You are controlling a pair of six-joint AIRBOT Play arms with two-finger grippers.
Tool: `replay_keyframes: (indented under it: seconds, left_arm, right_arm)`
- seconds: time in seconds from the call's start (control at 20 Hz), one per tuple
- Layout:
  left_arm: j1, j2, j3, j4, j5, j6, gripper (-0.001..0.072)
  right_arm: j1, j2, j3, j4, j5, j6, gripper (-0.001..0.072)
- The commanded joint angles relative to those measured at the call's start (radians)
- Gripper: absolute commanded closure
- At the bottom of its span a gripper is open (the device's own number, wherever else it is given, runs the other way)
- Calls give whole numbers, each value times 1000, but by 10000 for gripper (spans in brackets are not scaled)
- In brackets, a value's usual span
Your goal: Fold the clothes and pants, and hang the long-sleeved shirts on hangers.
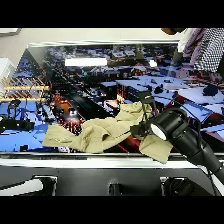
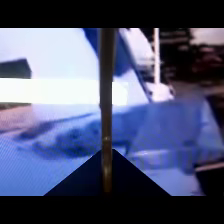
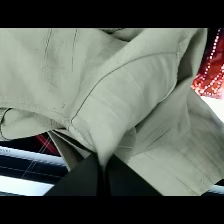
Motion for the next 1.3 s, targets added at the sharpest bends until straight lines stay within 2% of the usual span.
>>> replay_keyframes:
  seconds: [0.0, 0.25, 0.5, 0.7, 0.85, 1.0, 1.15, 1.25]
  left_arm:
    - [0, 56, 61, -66, 26, 0, 690]
    - [-14, 172, 196, -192, 26, -7, 691]
    - [-110, 256, 294, -198, 26, -161, 692]
    - [-289, 378, 271, -194, -9, -243, 697]
    - [-462, 530, 135, -118, -10, -307, 697]
    - [-631, 722, 5, -95, -71, -381, 697]
    - [-787, 885, -67, -99, -203, -559, 696]
    - [-890, 964, -108, -98, -272, -601, 696]
  right_arm:
    - [1, -1, 0, -57, -35, 43, 681]
    - [1, -1, 0, -131, -140, 166, 682]
    - [1, -30, 0, -132, -166, 197, 682]
    - [1, -86, 0, -139, -170, 235, 682]
    - [1, -116, 0, -161, -162, 272, 682]
    - [1, -121, 0, -211, -137, 346, 682]
    - [1, -121, 0, -241, -129, 363, 682]
    - [1, -123, 0, -259, -118, 363, 682]
